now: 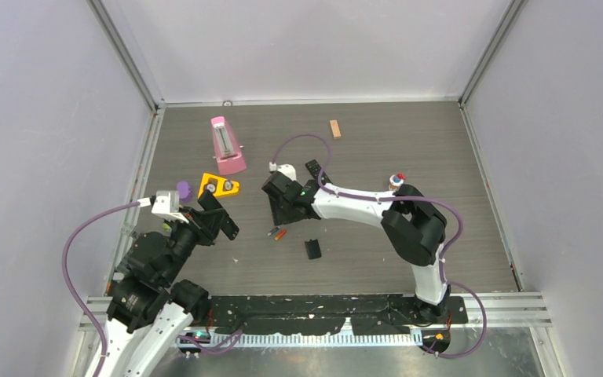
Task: Load the batteries into the remote control
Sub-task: Move the battery to the center of the board.
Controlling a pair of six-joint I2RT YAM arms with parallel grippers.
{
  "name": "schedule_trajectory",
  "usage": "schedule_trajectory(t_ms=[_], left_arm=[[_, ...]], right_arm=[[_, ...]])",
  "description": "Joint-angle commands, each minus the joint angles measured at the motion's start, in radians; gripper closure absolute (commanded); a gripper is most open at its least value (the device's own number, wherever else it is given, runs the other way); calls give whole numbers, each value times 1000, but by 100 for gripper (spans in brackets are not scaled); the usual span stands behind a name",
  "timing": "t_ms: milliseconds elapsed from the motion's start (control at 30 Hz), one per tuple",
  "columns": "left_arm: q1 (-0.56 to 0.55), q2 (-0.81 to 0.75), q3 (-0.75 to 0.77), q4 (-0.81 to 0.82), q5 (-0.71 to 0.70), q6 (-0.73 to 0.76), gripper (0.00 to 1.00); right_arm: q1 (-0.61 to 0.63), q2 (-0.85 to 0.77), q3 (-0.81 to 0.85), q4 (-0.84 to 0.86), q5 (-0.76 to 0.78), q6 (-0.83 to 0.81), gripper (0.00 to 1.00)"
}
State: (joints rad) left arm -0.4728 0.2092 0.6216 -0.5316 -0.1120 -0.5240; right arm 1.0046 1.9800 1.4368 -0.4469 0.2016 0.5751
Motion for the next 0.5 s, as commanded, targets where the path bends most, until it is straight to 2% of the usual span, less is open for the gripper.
schedule_trajectory(t_ms=[0, 467], left_arm=[[3, -17, -11, 41, -5, -21, 100], [3, -62, -43, 35, -18, -45, 100]], right_arm=[[46, -90, -54, -104, 65, 298, 56], [107, -45, -53, -269, 115, 595, 68]])
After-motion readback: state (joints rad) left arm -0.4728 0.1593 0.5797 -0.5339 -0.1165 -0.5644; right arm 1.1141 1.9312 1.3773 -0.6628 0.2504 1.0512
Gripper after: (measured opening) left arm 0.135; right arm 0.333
